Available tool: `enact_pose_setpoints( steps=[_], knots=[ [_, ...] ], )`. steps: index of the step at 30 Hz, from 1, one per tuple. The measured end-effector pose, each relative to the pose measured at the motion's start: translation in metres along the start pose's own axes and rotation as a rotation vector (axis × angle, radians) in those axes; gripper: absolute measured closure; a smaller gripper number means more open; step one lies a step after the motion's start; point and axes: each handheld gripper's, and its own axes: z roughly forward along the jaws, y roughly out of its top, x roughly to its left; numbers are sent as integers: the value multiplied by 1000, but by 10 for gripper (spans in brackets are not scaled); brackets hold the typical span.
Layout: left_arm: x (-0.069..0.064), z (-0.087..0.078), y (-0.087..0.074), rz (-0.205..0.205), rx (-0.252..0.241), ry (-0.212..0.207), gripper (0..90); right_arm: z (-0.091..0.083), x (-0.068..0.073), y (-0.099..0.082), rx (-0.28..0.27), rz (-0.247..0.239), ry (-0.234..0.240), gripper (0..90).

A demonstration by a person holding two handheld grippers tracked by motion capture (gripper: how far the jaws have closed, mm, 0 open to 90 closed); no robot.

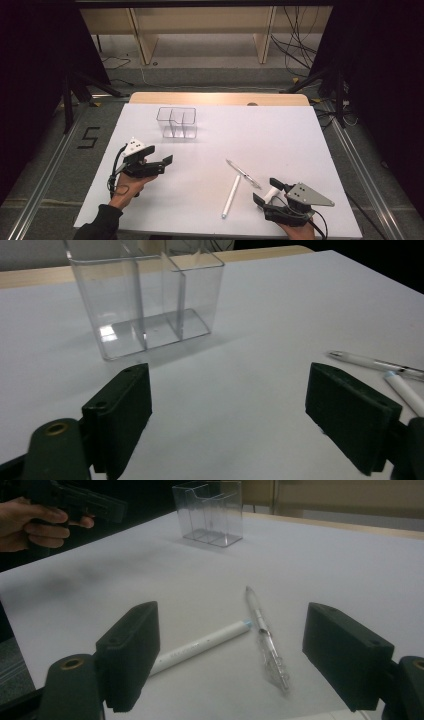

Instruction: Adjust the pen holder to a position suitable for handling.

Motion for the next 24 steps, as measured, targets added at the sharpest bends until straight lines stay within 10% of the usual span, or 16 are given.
enact_pose_setpoints(
  steps=[8, 24],
  knots=[
    [31, 9, 15, -66, -7, 95, 242, 1, 0, 0, -1, -2, 4, 234],
    [85, 47, 29, -146, 52, 229, 839, 1, 0, 0, 2, -4, 6, 233]
  ],
)
